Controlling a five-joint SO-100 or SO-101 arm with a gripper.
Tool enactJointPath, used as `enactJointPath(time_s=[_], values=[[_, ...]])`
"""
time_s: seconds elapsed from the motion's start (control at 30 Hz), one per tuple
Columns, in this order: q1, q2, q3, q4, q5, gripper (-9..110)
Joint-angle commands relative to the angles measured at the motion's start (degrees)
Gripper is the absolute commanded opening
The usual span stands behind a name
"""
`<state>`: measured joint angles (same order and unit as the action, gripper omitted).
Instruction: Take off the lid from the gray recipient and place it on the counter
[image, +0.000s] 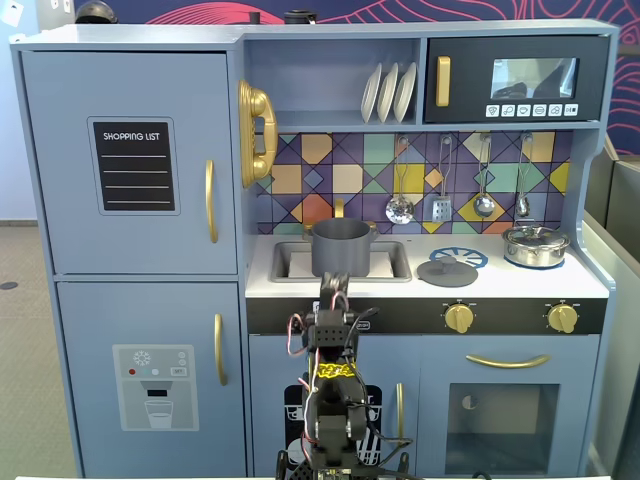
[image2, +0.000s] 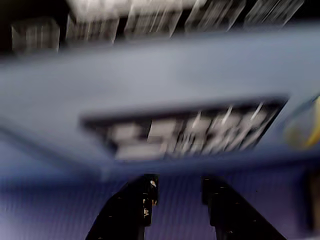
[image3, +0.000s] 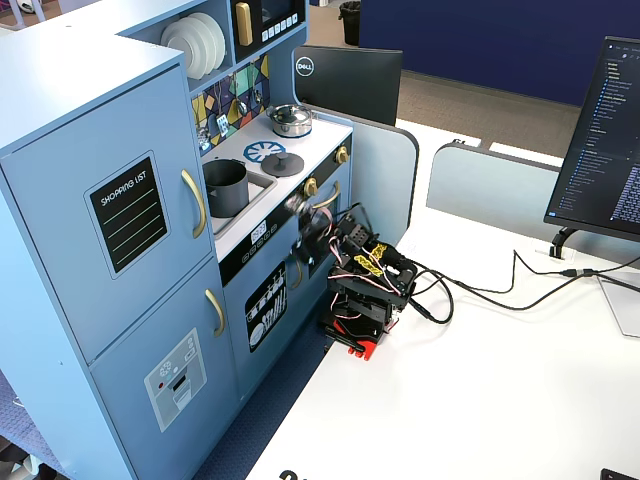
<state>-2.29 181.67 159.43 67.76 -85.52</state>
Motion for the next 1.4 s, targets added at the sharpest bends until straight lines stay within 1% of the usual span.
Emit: enactJointPath(time_s=[0.0, 0.1, 0.17, 0.2, 0.37, 0.43, 0.53, 0.63, 1.37], values=[[-2.11, 0.35, 6.33, -2.64, 3.25, 0], [-1.85, 0.09, 12.48, -7.91, 4.22, 0], [-3.34, -2.02, 12.48, -6.94, 8.09, 0], [-3.69, -2.55, 12.48, -5.27, 8.0, 0], [-4.22, 0.35, 12.48, 14.24, 3.87, 0], [-3.25, 0.35, 12.48, 19.16, 2.72, 0], [-0.26, 0.35, 12.57, 19.07, 4.22, 0], [1.67, 0.44, 12.57, 19.95, -2.64, 1], [2.37, 0.44, 12.57, 19.95, -2.37, 5]])
